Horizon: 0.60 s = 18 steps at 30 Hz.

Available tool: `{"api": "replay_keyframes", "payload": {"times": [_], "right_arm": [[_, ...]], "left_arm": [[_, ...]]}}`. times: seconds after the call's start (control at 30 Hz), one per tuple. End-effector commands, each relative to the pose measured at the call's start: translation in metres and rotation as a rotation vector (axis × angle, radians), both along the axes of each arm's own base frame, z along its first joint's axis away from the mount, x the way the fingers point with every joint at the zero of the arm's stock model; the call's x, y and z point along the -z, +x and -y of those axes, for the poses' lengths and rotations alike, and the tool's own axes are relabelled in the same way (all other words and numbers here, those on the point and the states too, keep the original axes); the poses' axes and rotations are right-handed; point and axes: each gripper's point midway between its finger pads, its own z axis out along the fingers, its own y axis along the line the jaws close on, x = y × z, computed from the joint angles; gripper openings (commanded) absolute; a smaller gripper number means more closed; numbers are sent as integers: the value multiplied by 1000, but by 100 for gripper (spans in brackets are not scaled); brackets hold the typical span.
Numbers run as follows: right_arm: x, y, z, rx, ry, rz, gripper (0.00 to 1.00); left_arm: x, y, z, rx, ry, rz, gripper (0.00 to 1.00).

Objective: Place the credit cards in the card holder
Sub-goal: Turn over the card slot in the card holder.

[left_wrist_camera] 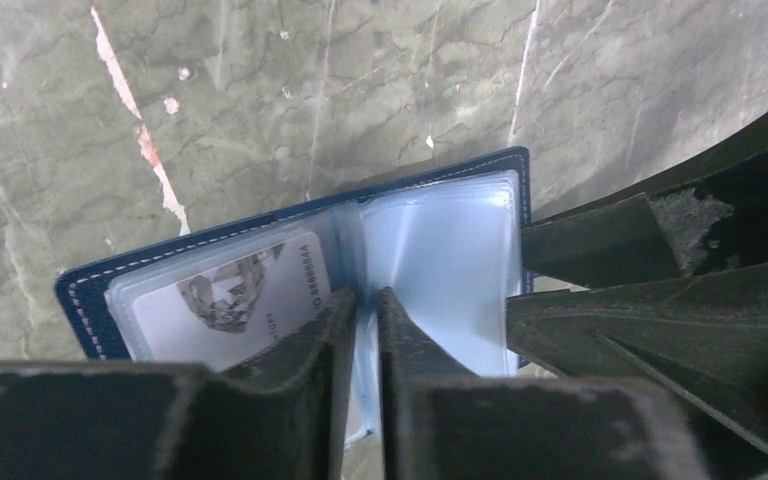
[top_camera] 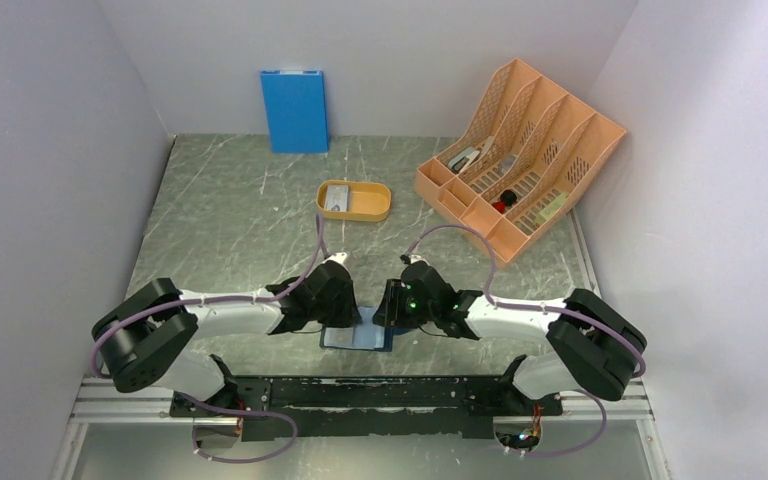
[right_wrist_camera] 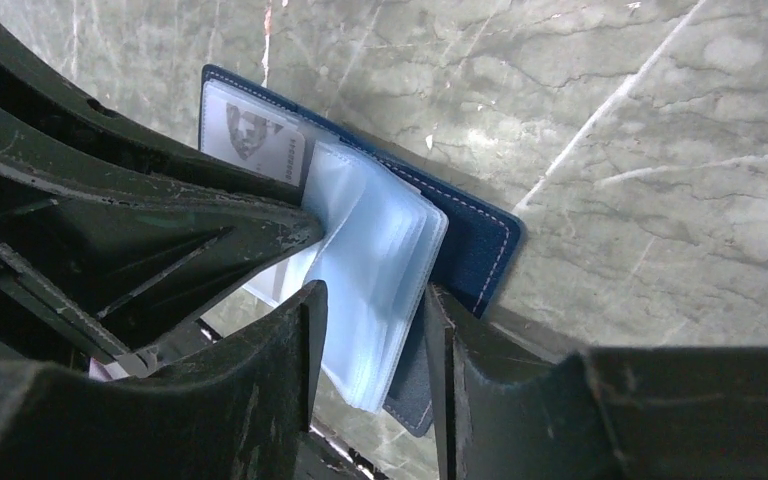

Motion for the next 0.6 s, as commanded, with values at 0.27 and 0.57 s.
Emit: {"api": "replay_keyframes", "payload": {"times": [0.27,0.57], "right_arm": [[-9,1,-14,-36,23,23,46],[-13,0,-31,-77,21,35,48]], "left_arm": [[-25,-10,-18,7,35,13,49],[-45,-10,-23,-4,11,47,55]]}}
